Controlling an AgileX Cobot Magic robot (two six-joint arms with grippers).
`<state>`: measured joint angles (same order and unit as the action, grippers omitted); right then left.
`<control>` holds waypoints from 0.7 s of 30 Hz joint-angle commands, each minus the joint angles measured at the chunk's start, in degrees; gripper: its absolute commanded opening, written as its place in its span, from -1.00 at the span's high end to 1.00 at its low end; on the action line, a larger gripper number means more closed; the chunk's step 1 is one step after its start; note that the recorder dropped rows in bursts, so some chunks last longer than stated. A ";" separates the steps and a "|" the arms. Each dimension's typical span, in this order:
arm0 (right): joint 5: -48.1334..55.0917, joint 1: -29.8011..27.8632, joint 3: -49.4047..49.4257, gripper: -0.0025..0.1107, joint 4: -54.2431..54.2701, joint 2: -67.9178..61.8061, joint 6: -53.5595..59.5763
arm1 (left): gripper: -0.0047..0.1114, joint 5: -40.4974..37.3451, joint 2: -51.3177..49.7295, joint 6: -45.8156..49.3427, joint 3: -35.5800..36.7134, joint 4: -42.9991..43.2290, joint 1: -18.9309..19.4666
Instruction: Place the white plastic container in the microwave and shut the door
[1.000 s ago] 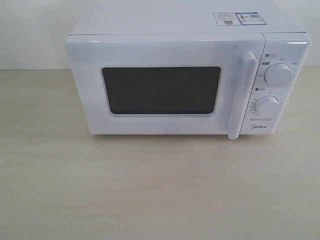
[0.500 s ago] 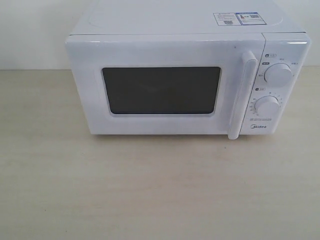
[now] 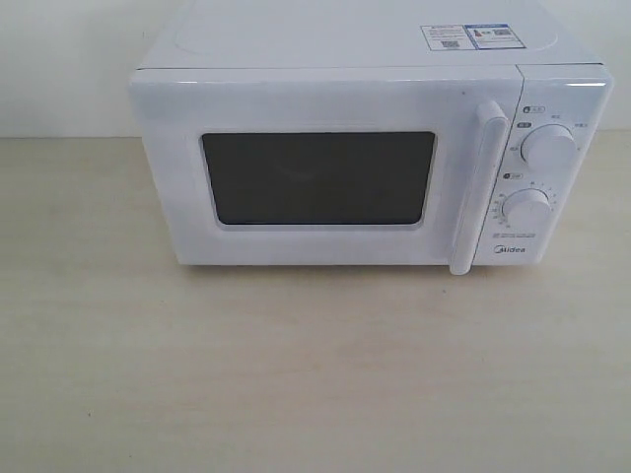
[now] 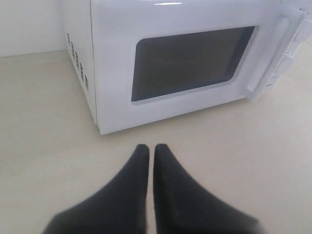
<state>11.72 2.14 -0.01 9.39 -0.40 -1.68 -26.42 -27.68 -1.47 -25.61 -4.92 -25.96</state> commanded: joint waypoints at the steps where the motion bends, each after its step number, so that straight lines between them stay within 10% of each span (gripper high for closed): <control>1: 0.39 -0.40 0.01 0.96 -0.78 0.40 4.34 | 0.84 0.71 0.20 -0.41 0.23 0.22 0.09; 21: 8.34 -0.40 0.01 0.96 -2.21 0.40 4.83 | 0.84 0.71 0.20 -0.41 0.23 0.22 0.09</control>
<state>20.13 2.14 -0.01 7.89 -0.40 2.76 -26.42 -27.68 -1.47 -25.61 -4.92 -25.96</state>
